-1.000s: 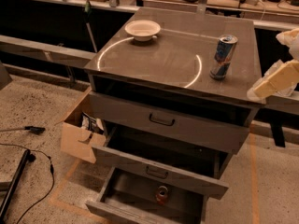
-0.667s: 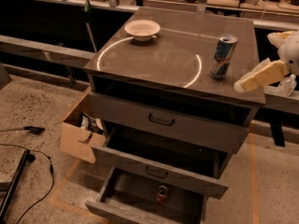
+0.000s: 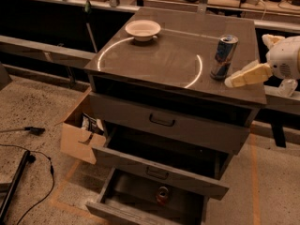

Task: Place redbull can into paper bowl

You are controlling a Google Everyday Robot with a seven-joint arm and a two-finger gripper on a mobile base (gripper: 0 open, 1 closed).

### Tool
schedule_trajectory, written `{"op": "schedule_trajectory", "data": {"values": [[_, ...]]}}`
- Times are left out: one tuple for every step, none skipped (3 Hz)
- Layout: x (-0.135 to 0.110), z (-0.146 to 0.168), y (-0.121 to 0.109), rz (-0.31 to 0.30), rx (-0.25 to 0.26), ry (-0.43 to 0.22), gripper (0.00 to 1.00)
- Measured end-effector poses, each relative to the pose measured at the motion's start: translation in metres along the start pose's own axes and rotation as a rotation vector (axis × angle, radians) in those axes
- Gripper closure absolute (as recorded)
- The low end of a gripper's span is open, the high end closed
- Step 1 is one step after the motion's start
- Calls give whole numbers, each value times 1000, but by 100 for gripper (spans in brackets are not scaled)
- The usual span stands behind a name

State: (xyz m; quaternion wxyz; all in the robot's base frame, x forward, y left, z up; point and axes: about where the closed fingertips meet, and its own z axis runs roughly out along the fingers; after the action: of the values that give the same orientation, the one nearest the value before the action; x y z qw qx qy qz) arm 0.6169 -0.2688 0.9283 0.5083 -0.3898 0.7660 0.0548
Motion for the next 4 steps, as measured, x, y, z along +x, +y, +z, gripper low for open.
{"op": "schedule_trajectory", "data": {"values": [[0,0,0,0,-1,0,0],[6,10,-10,-6,51,3,0],[12,29,-22,12,84,-21,0],[17,48,-27,76,61,-50,0]]}}
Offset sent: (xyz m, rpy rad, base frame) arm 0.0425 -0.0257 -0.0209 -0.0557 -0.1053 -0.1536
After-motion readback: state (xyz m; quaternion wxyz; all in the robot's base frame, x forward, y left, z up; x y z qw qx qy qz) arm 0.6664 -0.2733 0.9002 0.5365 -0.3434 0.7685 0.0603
